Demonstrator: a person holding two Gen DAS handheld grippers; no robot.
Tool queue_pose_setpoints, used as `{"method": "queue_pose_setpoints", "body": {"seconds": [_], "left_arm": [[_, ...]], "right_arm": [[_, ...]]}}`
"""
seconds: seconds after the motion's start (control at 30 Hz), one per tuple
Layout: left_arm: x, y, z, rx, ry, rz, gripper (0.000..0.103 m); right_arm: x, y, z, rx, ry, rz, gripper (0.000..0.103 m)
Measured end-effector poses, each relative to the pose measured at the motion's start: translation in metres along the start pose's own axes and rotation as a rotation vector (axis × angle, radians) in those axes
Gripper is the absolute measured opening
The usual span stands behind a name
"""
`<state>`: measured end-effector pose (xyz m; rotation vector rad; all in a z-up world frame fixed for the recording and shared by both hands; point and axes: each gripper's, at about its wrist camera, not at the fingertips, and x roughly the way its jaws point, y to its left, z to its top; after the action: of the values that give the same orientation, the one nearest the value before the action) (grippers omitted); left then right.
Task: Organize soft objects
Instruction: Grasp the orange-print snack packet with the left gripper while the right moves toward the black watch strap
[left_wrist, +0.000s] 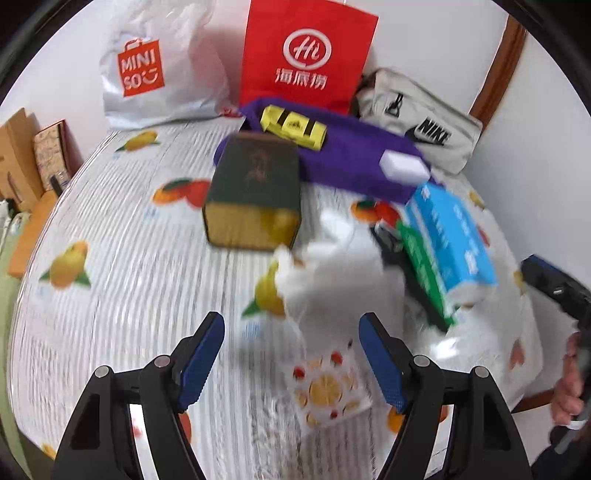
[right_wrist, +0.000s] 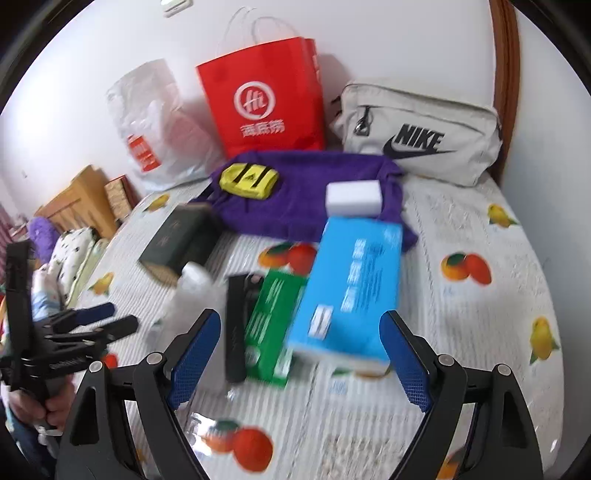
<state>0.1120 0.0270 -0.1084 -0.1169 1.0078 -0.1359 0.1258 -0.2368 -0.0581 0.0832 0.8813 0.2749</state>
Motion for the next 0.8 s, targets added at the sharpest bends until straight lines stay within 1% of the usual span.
{"method": "queue_pose_setpoints", "body": {"seconds": [0.07, 0.17, 0.23, 0.3, 0.37, 0.4, 0.5, 0.6, 0.63, 0.67, 0.7, 0.73, 0.77, 0.8], "left_arm": [[0.005, -0.004, -0.014, 0.006, 0.022, 0.017, 0.074], [0.012, -0.012, -0.031, 0.027, 0.030, 0.022, 0.074], [0.021, -0.019, -0.041, 0.043, 0.051, 0.040, 0.074], [0.030, -0.024, -0.049, 0.052, 0.070, 0.043, 0.074], [0.036, -0.027, -0.053, 0.059, 0.083, 0.036, 0.080], [0.036, -0.031, -0.054, 0.073, 0.067, 0.047, 0.085], [0.042, -0.040, -0.056, 0.100, 0.065, 0.067, 0.097], [0.046, -0.043, -0.057, 0.129, 0.041, 0.104, 0.097], [0.045, -0.043, -0.058, 0.139, 0.030, 0.107, 0.097], [0.044, -0.043, -0.059, 0.145, 0.011, 0.111, 0.094], [0.042, -0.042, -0.060, 0.151, -0.015, 0.118, 0.083], [0.040, -0.040, -0.059, 0.147, -0.030, 0.118, 0.064], [0.037, -0.037, -0.059, 0.139, -0.044, 0.110, 0.056], [0.035, -0.035, -0.057, 0.137, -0.041, 0.098, 0.050]], "right_arm": [[-0.006, 0.002, -0.010, -0.008, 0.000, 0.021, 0.087], [-0.012, 0.004, -0.023, -0.011, 0.001, 0.033, 0.087], [-0.014, 0.003, -0.029, -0.011, -0.003, 0.037, 0.087], [-0.014, 0.000, -0.037, -0.004, 0.002, 0.042, 0.087], [-0.012, -0.002, -0.044, 0.002, 0.015, 0.045, 0.087], [-0.011, -0.003, -0.047, 0.003, 0.018, 0.045, 0.087], [-0.006, -0.007, -0.054, 0.011, 0.032, 0.045, 0.087], [-0.003, -0.010, -0.059, 0.025, 0.039, 0.057, 0.087], [-0.002, -0.011, -0.060, 0.030, 0.040, 0.060, 0.087], [-0.001, -0.012, -0.062, 0.034, 0.039, 0.063, 0.087], [-0.001, -0.012, -0.063, 0.037, 0.039, 0.068, 0.087], [0.000, -0.013, -0.065, 0.040, 0.039, 0.072, 0.087], [0.001, -0.013, -0.066, 0.042, 0.044, 0.074, 0.087], [0.003, -0.013, -0.068, 0.043, 0.050, 0.076, 0.087]]}}
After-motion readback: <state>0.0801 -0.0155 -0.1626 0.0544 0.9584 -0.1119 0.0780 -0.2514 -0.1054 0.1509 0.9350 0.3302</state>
